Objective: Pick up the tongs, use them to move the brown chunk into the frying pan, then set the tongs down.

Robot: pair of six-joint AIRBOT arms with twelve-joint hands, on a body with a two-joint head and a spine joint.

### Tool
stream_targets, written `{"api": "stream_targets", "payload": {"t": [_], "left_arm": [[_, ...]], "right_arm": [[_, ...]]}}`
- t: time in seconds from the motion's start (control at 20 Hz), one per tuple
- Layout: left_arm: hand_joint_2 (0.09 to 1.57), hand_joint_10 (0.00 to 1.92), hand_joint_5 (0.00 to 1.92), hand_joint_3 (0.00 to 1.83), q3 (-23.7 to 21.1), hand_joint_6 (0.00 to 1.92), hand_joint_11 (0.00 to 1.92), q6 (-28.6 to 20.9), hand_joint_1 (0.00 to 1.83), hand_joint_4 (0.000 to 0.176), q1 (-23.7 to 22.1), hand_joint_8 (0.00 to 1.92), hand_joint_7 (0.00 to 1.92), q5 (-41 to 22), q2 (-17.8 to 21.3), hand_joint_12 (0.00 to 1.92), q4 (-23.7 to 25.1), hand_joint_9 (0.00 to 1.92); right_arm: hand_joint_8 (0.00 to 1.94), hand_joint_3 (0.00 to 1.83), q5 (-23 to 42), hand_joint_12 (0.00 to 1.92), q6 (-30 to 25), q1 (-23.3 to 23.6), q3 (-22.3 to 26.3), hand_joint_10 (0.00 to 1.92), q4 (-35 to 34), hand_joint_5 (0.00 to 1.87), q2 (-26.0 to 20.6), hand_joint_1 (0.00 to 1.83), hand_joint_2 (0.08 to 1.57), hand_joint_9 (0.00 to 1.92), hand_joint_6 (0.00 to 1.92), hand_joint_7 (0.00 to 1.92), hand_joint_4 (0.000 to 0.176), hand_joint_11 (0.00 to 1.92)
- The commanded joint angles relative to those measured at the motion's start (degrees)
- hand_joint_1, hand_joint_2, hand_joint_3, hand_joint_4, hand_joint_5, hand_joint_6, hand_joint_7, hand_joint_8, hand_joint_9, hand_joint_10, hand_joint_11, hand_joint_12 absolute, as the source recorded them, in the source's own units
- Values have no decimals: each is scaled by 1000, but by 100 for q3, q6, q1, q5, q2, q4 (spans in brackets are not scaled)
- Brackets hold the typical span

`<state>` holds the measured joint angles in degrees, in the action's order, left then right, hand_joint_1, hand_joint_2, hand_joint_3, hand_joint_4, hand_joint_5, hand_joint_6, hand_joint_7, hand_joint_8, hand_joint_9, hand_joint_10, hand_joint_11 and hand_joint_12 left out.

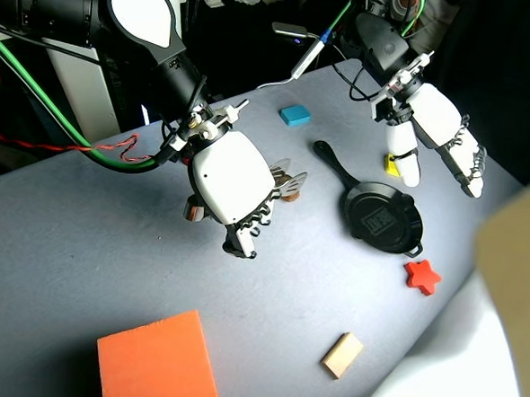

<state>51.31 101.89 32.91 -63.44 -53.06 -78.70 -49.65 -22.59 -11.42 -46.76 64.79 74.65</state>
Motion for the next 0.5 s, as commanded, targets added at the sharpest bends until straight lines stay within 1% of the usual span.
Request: {"api": "stream_targets", "payload": {"t": [0.0,0.05,0.15,0.2,0.25,0.3,0.35,0.4,0.45], "left_arm": [[1393,3,28,3,49,2,0,-9,153,30,-12,1,85,-468,65,521,398,112],[1394,1,27,3,54,2,0,-9,153,31,-10,1,83,-468,65,497,398,107],[1394,5,69,2,73,18,0,-9,145,27,-10,5,95,-468,66,496,401,117],[1391,3,48,1,83,9,0,-9,147,33,-10,2,89,-468,68,496,412,113],[1393,1,22,1,92,4,0,-9,142,34,-10,1,75,-468,70,461,427,105],[1394,1,8,2,98,3,0,-9,124,38,-10,1,64,-468,78,484,452,100],[1386,8,23,0,100,7,0,-9,151,34,-10,5,81,-468,84,583,463,118],[1396,3,27,2,100,6,0,-9,125,26,-10,3,84,-468,90,553,486,110],[1391,9,44,0,100,10,0,-9,123,28,-10,8,107,-468,92,608,504,127]], "right_arm": [[6,0,52,1278,-28,39,17,38,365,822,-20,1115,1190,974,1211,1024,0,418],[5,0,52,1273,-28,56,17,37,366,823,-20,1115,1190,972,1210,1024,0,415],[6,0,51,1271,-27,92,18,36,366,823,-22,1115,1189,971,1210,1028,0,415],[4,0,48,1271,-27,107,18,32,366,824,-24,1115,1189,963,1209,1023,0,407],[5,0,47,1275,-27,115,18,32,366,825,-27,1116,1188,964,1208,1026,0,409],[2,1,43,1286,-27,127,19,27,366,816,-33,1113,1193,954,1221,1020,0,389],[1,2,41,1293,-27,134,21,25,366,807,-44,1110,1197,953,1235,1014,0,389],[1,2,41,1296,-25,143,31,27,366,806,-62,1110,1198,958,1236,1015,0,392],[0,2,41,1294,-17,154,45,26,366,805,-80,1110,1198,955,1237,1012,0,388]]}}
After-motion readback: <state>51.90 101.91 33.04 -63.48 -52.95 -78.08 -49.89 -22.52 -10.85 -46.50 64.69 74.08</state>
